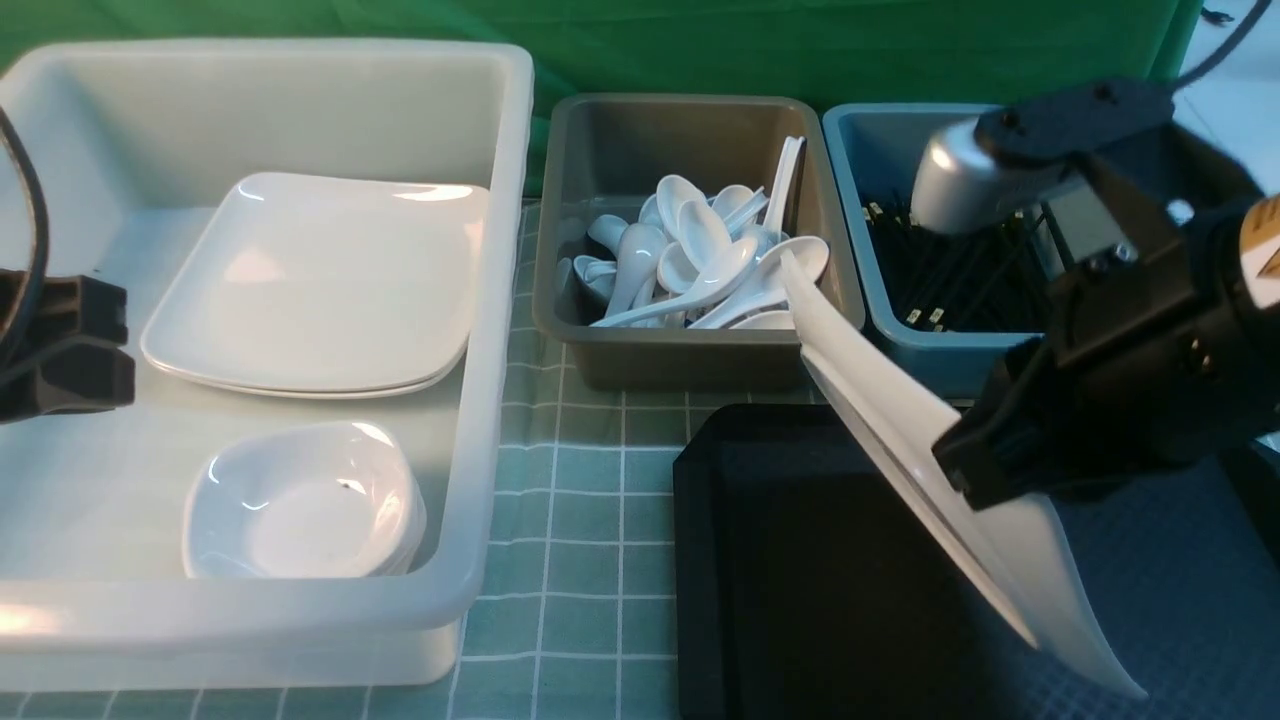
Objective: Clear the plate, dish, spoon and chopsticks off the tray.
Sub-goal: Use the right arm to put the plate into the large storage box on the left
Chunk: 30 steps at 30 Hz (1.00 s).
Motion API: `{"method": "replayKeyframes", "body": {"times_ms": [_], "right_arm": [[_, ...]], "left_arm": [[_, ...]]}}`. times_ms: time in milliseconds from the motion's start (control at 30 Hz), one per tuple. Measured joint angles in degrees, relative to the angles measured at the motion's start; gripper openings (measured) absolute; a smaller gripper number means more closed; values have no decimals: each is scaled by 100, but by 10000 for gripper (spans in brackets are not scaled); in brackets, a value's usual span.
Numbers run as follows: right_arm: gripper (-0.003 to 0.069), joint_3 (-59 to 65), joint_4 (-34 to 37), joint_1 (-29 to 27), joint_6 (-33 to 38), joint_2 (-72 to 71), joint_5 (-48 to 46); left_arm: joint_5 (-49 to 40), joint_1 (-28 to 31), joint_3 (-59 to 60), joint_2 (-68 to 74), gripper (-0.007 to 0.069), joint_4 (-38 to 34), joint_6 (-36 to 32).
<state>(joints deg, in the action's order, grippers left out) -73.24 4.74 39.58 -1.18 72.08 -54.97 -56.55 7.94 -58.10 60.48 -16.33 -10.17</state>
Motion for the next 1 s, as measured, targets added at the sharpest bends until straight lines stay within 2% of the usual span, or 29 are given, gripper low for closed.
{"method": "replayKeyframes", "body": {"times_ms": [433,600,833,1000], "right_arm": [[58,-1066,153,0,359,1,-102],[58,-1727,146,0,841,264,44],[58,-2159,125,0,1687,929,1089],[58,-2348,132,0,2310,1682,2258]], "left_arm": [[0,0,0,0,8,-31,16],[-79,0,0,-33,8,-141,75],[-409,0,0,-444,8,-396,130],[-692,0,0,-1105,8,-435,296]]}}
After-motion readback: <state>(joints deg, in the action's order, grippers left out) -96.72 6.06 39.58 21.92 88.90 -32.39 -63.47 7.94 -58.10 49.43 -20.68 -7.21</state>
